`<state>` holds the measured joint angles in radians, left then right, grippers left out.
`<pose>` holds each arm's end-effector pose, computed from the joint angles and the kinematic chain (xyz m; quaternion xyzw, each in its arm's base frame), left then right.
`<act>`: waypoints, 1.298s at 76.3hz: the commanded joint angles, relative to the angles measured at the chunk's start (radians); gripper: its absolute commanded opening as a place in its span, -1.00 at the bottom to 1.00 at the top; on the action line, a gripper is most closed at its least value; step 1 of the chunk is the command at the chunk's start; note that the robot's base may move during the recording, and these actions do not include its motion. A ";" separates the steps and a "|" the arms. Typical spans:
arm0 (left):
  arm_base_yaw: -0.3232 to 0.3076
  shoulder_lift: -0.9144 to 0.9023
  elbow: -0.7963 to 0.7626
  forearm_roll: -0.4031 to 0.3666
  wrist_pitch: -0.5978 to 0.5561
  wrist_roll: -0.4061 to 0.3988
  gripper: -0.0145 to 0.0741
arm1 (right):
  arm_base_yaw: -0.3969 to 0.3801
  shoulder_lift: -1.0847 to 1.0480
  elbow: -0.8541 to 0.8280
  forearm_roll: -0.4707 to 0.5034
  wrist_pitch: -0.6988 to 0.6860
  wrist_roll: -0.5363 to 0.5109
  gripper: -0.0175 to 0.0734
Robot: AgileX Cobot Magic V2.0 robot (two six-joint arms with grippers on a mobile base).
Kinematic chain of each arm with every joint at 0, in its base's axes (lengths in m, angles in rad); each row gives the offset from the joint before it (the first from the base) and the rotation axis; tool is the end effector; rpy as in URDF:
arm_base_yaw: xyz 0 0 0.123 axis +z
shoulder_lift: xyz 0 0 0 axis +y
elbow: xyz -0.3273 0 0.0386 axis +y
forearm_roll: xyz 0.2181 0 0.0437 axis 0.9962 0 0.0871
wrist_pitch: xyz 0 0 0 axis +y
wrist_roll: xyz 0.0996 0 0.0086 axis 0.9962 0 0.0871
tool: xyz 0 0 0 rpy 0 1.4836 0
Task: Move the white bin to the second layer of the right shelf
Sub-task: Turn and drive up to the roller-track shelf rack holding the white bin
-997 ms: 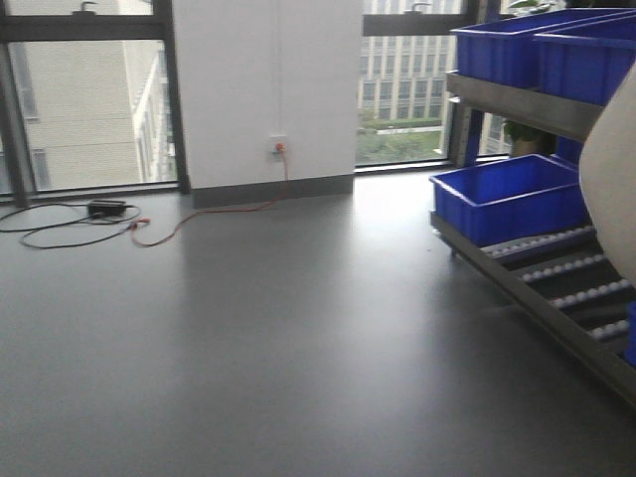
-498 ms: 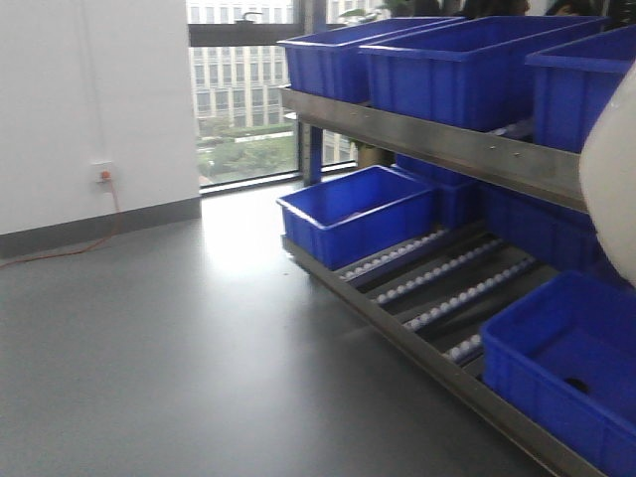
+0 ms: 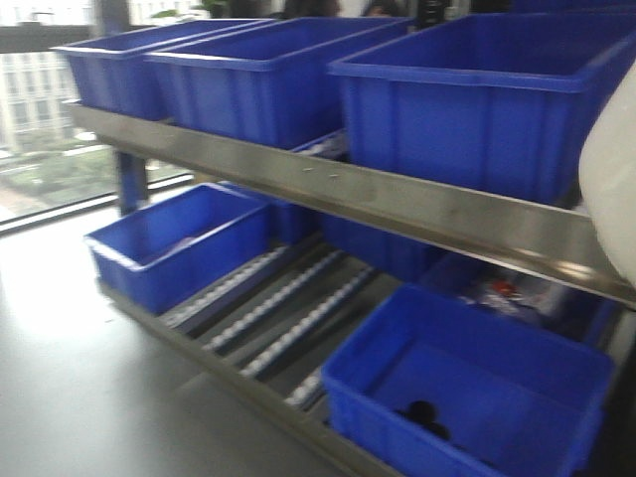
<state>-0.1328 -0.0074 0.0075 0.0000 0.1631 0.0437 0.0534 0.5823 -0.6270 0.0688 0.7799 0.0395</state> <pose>-0.0097 0.0013 0.1952 0.0646 0.7306 -0.0303 0.6791 0.0431 0.0071 0.3284 0.0049 0.8950 0.0532 0.4429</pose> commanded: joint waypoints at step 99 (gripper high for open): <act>-0.004 -0.014 0.037 0.000 -0.086 -0.005 -0.48 | -0.008 -0.001 -0.029 0.005 -0.085 -0.004 -0.37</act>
<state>-0.1328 -0.0074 0.0075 0.0000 0.1631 0.0437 0.0534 0.5823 -0.6270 0.0688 0.7799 0.0395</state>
